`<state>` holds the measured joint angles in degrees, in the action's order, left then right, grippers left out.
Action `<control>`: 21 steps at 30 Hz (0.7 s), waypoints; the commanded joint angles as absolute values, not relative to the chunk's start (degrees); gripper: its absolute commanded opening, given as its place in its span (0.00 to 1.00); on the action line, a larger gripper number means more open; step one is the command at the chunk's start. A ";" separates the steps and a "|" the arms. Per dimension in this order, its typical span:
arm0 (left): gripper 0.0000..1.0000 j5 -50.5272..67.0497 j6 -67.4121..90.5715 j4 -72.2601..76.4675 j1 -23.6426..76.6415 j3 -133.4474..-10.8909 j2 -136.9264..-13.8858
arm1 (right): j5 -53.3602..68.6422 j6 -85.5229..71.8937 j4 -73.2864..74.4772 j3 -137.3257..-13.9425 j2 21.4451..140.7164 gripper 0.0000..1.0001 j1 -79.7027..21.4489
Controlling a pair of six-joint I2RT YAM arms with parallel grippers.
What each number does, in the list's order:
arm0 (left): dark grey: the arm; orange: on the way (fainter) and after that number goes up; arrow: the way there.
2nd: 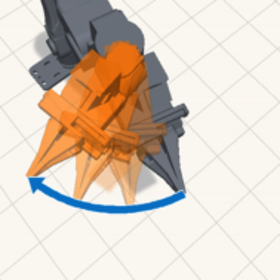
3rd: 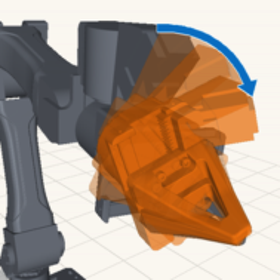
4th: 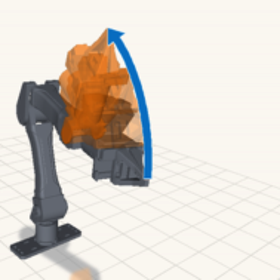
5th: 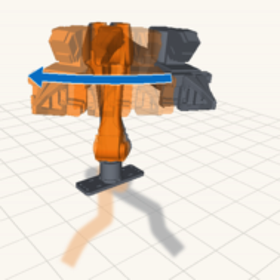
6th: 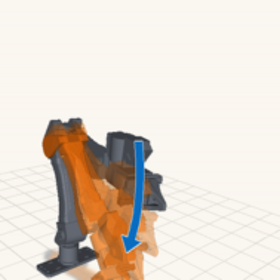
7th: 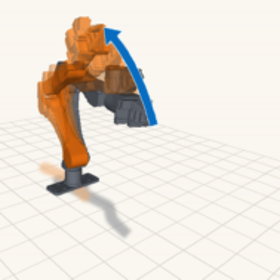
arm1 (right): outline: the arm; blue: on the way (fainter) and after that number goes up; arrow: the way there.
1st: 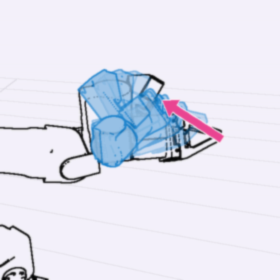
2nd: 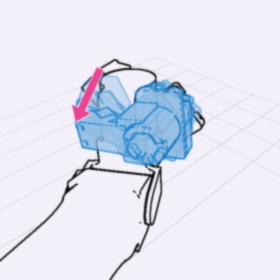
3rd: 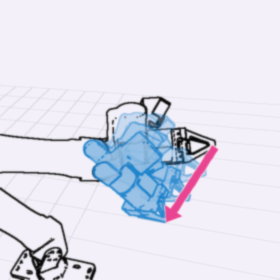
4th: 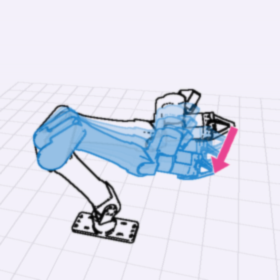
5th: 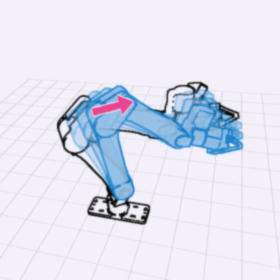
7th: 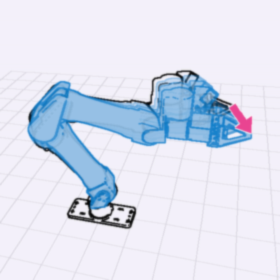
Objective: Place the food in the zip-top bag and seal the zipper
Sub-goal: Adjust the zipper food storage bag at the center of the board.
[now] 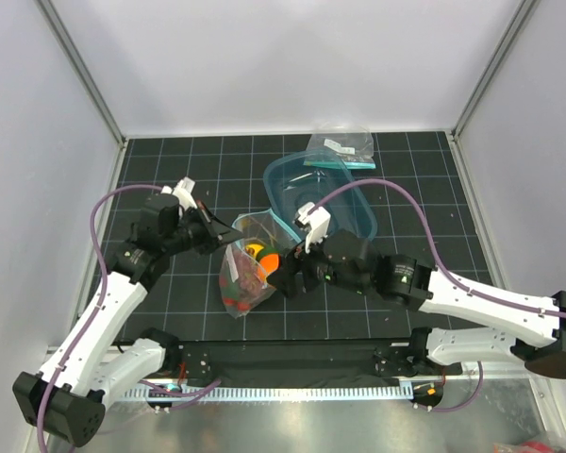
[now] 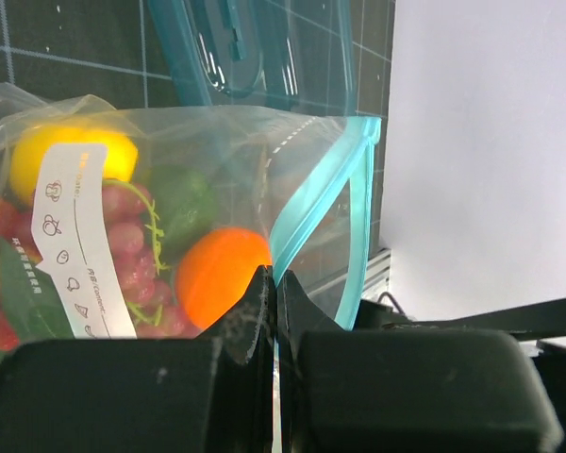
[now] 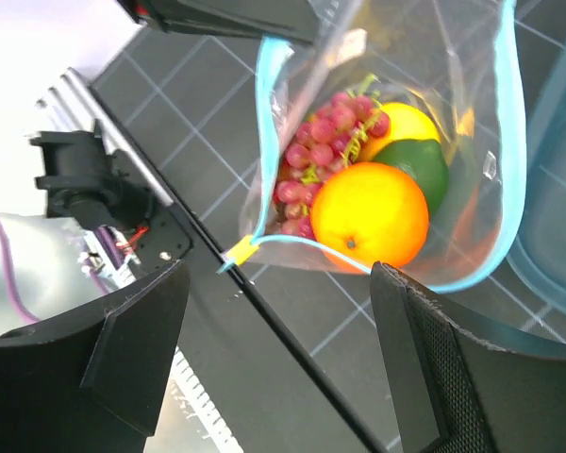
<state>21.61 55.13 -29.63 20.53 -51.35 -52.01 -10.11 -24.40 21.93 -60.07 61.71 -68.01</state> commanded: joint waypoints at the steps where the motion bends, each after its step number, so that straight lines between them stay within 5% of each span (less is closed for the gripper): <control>1: 0.00 20.83 59.15 -21.54 20.48 -50.36 -51.85 | -15.99 -26.63 23.63 -58.98 60.91 0.84 -68.55; 13: 0.00 21.35 56.52 -23.20 20.48 -52.65 -53.61 | -36.47 -28.30 34.00 -66.52 65.38 0.89 -67.68; 18: 0.00 21.36 56.08 -23.64 20.48 -52.56 -53.44 | -30.86 -29.35 37.17 -70.66 72.06 0.83 -62.59; 21: 0.00 20.74 55.81 -24.08 20.48 -52.64 -53.26 | -27.09 -29.27 36.30 -70.93 75.14 0.69 -60.21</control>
